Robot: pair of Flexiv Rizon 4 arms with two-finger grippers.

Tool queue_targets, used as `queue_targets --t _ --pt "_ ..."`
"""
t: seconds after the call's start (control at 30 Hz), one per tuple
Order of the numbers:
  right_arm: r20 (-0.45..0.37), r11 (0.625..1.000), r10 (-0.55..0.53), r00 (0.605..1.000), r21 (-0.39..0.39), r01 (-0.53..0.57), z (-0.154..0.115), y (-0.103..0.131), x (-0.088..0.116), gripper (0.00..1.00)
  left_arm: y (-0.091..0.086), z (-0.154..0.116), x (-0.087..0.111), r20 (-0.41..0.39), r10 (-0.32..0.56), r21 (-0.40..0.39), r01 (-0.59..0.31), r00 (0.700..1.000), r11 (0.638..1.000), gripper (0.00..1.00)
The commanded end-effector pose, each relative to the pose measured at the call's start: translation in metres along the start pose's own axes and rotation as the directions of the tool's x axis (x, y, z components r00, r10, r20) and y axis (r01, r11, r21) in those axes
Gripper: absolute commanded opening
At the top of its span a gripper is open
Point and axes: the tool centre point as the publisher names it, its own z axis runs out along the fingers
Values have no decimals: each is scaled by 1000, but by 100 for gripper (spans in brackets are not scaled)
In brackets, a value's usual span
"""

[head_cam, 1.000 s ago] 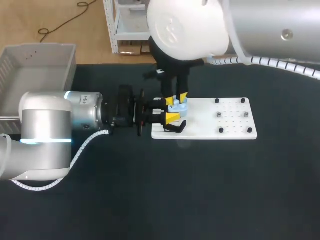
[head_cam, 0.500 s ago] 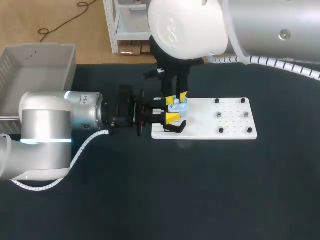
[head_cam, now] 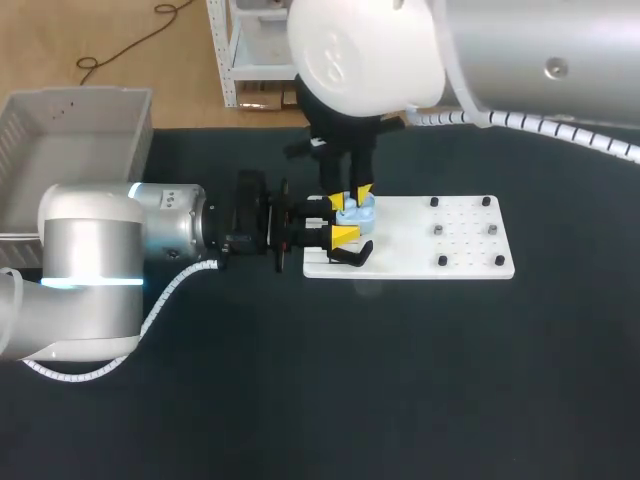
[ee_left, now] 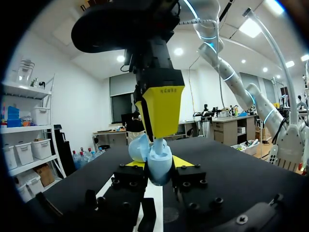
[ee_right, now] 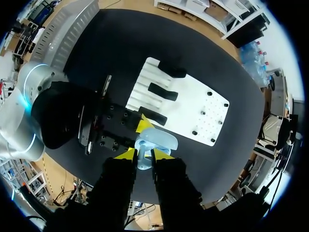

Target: Pick up each earbud case from the left stands, insert the matching earbuds, close the lid, and place the case in the box.

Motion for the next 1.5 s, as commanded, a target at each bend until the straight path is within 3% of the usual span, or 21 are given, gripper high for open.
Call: queue_targets --t 0.03,1.0,1.03,1.13,1.2,1.33,1.5 --pt "-3 1000 -1 1000 -3 1 1 0 -1 0 -1 0 5 13 3 -4 -3 1000 1000 0" --pt "-38 1000 -12 999 -8 12 11 1 -11 0 -1 0 5 13 3 -4 -3 1000 1000 0" --pt "-43 1000 -14 999 -9 14 11 1 -11 26 -1 0 5 13 3 -4 -3 1000 1000 0" --pt "-44 1000 -16 999 -9 15 10 1 -10 54 -1 0 5 13 3 -4 -3 1000 1000 0" --pt "-39 1000 -20 999 -7 19 6 2 -8 79 -1 0 5 13 3 -4 -3 1000 1000 0" --pt "-22 1000 -22 1000 -4 22 -2 2 -1 95 -1 0 5 13 3 -4 -3 1000 1000 0" --pt "33 999 41 999 -32 -40 -20 -13 3 100 -1 0 5 13 3 -4 -3 1000 1000 0"
